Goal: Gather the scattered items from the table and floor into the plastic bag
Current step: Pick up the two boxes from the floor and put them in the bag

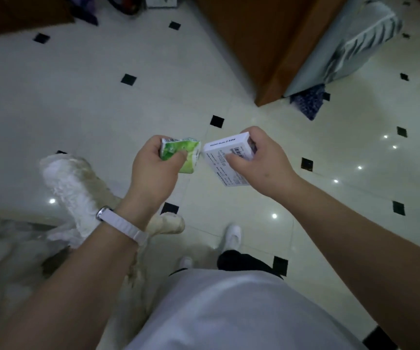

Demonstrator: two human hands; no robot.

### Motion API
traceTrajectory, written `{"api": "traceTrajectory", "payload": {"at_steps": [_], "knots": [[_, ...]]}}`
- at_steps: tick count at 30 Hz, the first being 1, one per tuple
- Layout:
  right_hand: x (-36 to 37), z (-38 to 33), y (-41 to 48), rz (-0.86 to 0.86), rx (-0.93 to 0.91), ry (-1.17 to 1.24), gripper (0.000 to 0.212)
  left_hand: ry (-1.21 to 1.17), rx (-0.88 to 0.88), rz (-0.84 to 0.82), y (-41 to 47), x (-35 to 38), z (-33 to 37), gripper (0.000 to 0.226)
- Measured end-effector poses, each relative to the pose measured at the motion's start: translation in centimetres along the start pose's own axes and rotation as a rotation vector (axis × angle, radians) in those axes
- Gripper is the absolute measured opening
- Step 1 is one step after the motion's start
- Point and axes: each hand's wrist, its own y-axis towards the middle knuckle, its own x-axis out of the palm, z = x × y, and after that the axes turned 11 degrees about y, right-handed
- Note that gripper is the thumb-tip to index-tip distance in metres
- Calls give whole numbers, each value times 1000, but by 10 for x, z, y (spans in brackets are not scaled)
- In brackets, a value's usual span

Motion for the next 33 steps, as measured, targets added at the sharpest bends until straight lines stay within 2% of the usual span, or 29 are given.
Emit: {"api": "traceTrajectory", "payload": {"at_steps": [12,20,24,29,33], "knots": [[6,-8,211,-297,-126,60,23,61,-213,314,126,9,31,10],[12,-46,308,-471,-240,79,21,75,-264,535,181,0,55,16],[38,-67,334,-566,-272,89,23,48,-273,631,195,-22,52,17],[93,-99,362,-667,-302,59,22,-21,-330,702,212,-57,29,7],[146,-130,385,-733,-325,15,20,-85,-351,774,240,-95,9,10]]}}
